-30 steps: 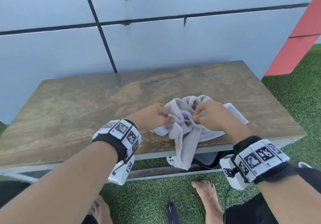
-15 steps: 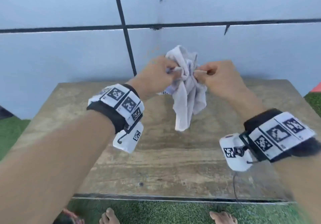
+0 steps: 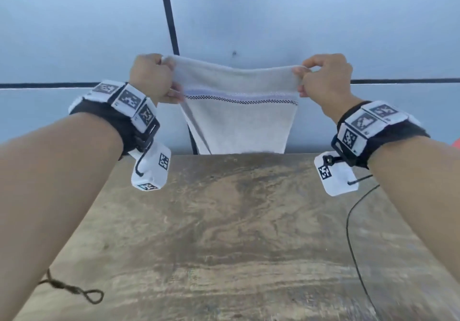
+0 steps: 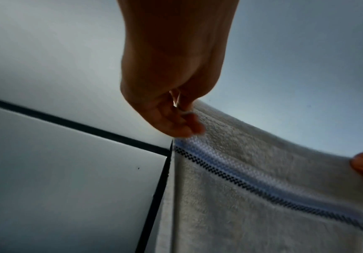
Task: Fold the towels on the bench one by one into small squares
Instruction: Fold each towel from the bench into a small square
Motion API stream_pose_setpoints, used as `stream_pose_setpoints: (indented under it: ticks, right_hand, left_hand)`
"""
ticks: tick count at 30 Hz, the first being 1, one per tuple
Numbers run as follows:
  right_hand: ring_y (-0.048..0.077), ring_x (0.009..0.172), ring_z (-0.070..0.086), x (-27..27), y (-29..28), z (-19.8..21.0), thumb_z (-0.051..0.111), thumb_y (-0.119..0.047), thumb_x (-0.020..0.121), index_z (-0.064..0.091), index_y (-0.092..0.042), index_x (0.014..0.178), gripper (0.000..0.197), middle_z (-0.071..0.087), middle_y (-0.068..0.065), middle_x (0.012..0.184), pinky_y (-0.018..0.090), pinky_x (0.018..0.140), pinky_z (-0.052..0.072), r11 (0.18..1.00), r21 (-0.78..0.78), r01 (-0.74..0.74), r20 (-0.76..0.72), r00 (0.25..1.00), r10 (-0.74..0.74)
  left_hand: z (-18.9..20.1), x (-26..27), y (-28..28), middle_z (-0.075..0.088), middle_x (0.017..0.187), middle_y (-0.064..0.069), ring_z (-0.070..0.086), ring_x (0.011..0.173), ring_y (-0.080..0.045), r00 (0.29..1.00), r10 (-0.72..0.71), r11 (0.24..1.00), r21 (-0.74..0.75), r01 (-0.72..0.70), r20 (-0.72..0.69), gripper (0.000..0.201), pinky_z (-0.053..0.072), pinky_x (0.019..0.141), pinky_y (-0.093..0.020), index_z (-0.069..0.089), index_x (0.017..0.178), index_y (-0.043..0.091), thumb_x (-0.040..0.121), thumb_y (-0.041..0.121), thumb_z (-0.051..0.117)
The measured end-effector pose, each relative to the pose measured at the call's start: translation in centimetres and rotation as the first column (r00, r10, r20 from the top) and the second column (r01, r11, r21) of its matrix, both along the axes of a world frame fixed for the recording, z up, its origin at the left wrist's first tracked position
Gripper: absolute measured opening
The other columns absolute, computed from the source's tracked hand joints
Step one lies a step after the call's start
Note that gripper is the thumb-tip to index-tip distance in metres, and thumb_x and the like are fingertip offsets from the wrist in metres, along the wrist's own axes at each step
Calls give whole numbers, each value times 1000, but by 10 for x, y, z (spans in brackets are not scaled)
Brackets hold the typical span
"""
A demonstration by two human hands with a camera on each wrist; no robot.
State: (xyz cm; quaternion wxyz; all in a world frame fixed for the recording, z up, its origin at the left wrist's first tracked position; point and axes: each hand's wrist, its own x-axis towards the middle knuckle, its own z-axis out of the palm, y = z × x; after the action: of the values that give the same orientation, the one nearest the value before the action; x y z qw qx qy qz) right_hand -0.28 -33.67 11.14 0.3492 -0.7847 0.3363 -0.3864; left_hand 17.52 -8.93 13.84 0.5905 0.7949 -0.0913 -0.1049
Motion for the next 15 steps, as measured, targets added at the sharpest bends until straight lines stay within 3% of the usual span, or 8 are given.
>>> stream_pose_setpoints:
  ticks: [2, 4, 6, 8, 12, 15]
  right_hand:
    - [32, 71, 74, -1, 7, 1, 74, -24, 81, 64, -27, 65, 19, 71, 15, 95, 40, 62, 62, 995, 95, -22, 49, 999, 17]
    - [28, 60, 73, -2, 13, 5, 71, -16, 85, 65, -23, 70, 18, 71, 23, 92, 36, 57, 62, 991, 127, -31, 99, 995, 18]
    - [25, 60, 74, -7, 19, 11, 68, -15, 88, 66, -21, 73, 17, 72, 21, 82, 40, 62, 63, 996, 90, -16, 159, 987, 1]
    - [21, 64, 74, -15, 22, 15, 66, -16, 92, 68, -17, 80, 12, 73, 16, 80, 42, 66, 63, 998, 59, -26, 191, 981, 14]
    - [21, 68, 74, -37, 27, 5, 69, -20, 91, 71, -13, 88, 8, 72, 8, 76, 47, 75, 62, 996, 10, -89, 40, 995, 88]
    - [25, 75, 73, -54, 35, -8, 72, -25, 89, 72, -16, 85, 10, 72, 4, 79, 46, 79, 60, 994, -14, -109, -40, 993, 108]
  left_hand:
    - [-4, -5, 4, 71, 86, -16, 72, 65, -36, 997, -64, 994, -92, 61, -34, 16, 62, 59, -39, 57, 90, 15, 101, 15, 45]
    - [-6, -6, 9, 71, 91, -12, 69, 73, -29, 997, -52, 985, -163, 59, 50, 24, 60, 71, -41, 56, 81, 20, 101, 11, 44]
    - [-3, -5, 15, 67, 93, -6, 60, 76, -22, 987, -42, 979, -190, 72, 157, 24, 51, 71, -38, 57, 79, 23, 101, 18, 49]
    - [0, -7, 24, 68, 98, -2, 65, 80, -15, 977, -49, 985, -150, 82, 209, 16, 54, 76, -35, 62, 89, 24, 101, 29, 53]
    - [-14, -17, 51, 71, 113, -6, 69, 85, -17, 977, -123, 992, 14, 123, 173, 20, 56, 86, -36, 67, 109, 19, 100, 34, 57]
    - [-30, -33, 74, 67, 114, -4, 68, 86, -20, 976, -151, 987, 87, 139, 155, 20, 55, 87, -38, 67, 109, 19, 98, 35, 60]
